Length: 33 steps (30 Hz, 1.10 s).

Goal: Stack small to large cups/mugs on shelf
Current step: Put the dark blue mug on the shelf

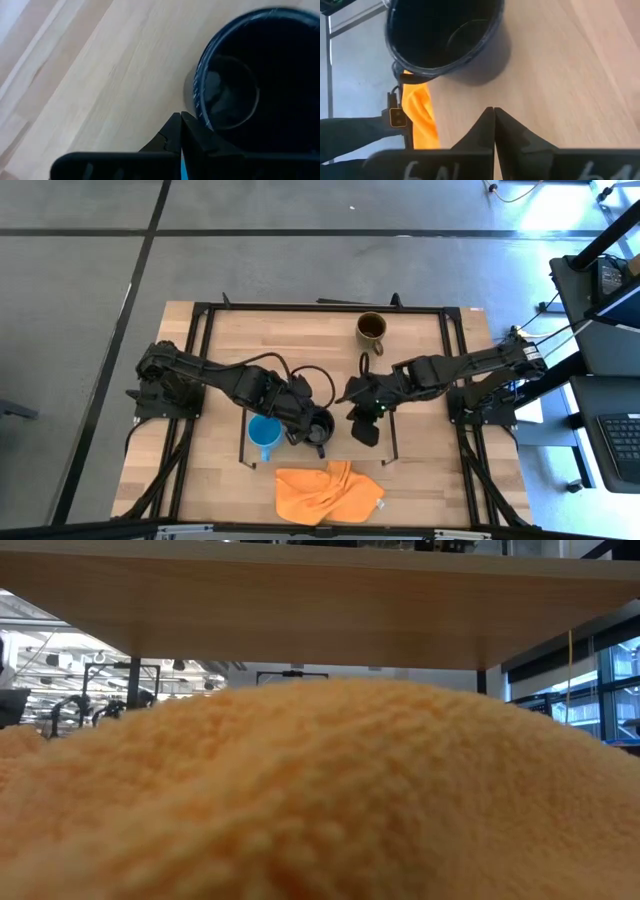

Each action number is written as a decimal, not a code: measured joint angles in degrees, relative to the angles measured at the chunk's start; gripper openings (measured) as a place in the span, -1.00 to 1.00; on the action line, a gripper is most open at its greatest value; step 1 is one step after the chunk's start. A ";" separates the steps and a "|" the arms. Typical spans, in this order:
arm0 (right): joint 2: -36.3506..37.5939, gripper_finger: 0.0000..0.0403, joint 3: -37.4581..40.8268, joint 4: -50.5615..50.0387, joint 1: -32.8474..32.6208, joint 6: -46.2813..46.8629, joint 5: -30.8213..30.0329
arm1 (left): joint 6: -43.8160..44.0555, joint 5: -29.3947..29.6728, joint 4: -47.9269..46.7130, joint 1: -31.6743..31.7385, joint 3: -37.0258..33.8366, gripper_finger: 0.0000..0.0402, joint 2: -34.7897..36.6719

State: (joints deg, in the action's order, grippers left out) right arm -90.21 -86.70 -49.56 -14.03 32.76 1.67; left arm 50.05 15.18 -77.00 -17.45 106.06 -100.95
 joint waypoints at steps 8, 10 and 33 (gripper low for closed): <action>-0.02 -0.97 0.02 1.37 -1.18 1.48 -0.04 | -4.78 -0.35 5.02 1.97 -0.04 -1.00 0.00; -0.02 -0.97 0.01 2.46 -1.18 1.50 -0.04 | -5.87 -0.81 5.39 2.41 -0.04 -1.00 0.00; -0.11 -0.97 8.52 13.33 -1.24 4.45 4.86 | -8.58 -3.76 4.57 3.84 -0.04 -1.00 0.00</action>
State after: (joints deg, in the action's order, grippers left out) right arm -90.32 -78.17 -36.23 -15.27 37.21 6.53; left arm 41.48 11.42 -72.43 -13.61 106.02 -100.95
